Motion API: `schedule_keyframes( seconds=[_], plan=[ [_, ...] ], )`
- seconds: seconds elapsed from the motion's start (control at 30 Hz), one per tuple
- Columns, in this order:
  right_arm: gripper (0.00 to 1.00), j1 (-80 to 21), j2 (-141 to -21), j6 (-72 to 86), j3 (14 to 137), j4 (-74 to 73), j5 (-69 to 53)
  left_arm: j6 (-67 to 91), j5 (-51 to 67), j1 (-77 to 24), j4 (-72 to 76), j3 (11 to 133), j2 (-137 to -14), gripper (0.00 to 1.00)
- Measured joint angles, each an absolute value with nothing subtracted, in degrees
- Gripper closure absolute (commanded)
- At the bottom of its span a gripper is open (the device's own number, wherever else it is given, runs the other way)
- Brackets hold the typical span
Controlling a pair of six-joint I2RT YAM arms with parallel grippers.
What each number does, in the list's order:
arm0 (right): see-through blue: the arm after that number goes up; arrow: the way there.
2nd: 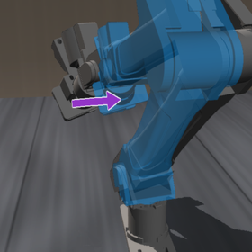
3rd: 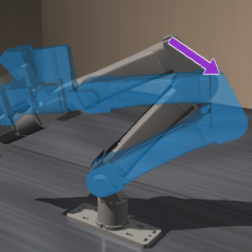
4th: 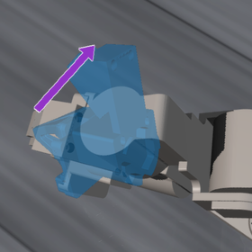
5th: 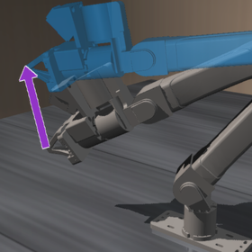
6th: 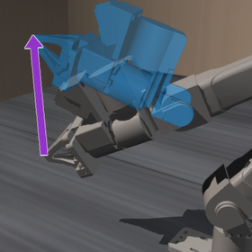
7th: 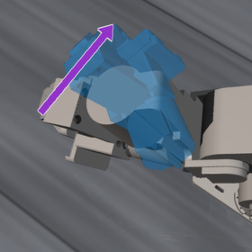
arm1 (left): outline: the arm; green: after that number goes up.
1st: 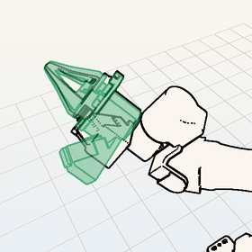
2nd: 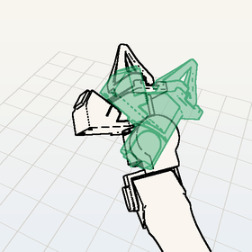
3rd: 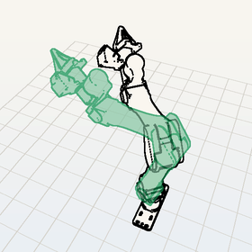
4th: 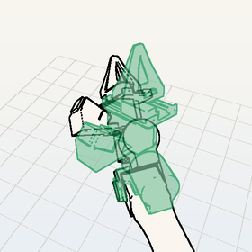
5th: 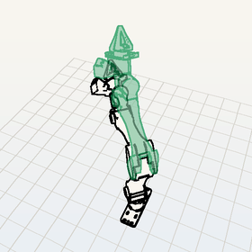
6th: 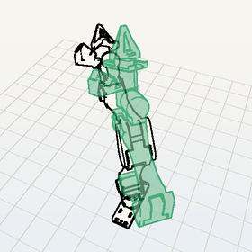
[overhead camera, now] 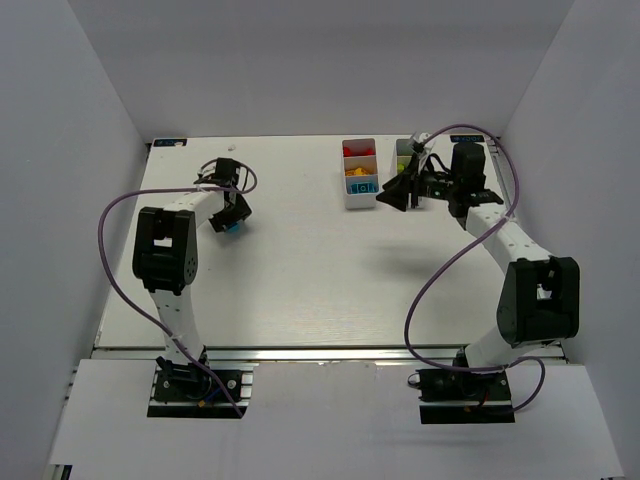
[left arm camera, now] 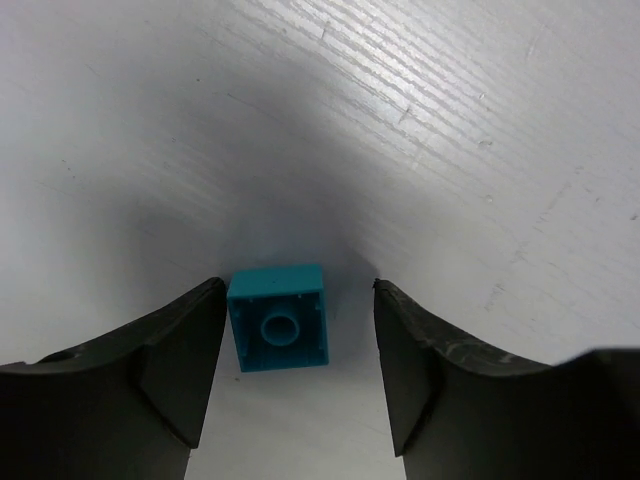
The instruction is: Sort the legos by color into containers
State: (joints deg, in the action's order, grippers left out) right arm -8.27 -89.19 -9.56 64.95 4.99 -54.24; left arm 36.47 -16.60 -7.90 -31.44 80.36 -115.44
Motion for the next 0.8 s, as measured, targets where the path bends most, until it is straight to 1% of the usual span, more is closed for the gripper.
schedule_keyframes(
  seconds=[0.03,0.13,0.17,0.27,0.43,0.53,0.67,0.8],
  plan=[
    [0.48,-7.9,-89.2,-9.4,64.8,5.0,-54.3,36.4,-16.8,-7.8,-31.4,80.4,-115.5,0.39],
    [0.48,-7.1,-89.1,-9.1,64.7,5.0,-54.3,36.3,-17.4,-7.7,-31.3,80.4,-115.7,0.57],
    [0.48,-7.0,-89.0,-9.1,64.7,5.0,-54.3,36.5,-17.4,-7.6,-31.3,80.4,-115.7,0.66],
    [0.48,-6.4,-88.4,-9.0,64.7,5.0,-54.4,36.3,-17.2,-7.6,-31.2,80.5,-115.7,0.76],
    [0.48,-5.6,-86.5,-9.1,64.7,4.8,-54.3,35.7,-12.7,-8.3,-29.2,80.1,-114.6,0.82],
    [0.49,-4.8,-85.1,-9.6,64.6,4.4,-53.9,35.0,-8.1,-11.8,-25.9,79.8,-112.4,0.85],
    [0.49,-3.7,-83.1,-10.5,63.4,3.9,-53.0,34.5,-1.9,-21.5,-19.0,81.3,-110.2,0.85],
    [0.49,-2.6,-81.0,-11.1,61.8,2.9,-52.4,34.5,1.9,-30.9,-14.0,87.0,-111.1,0.84]
  ],
)
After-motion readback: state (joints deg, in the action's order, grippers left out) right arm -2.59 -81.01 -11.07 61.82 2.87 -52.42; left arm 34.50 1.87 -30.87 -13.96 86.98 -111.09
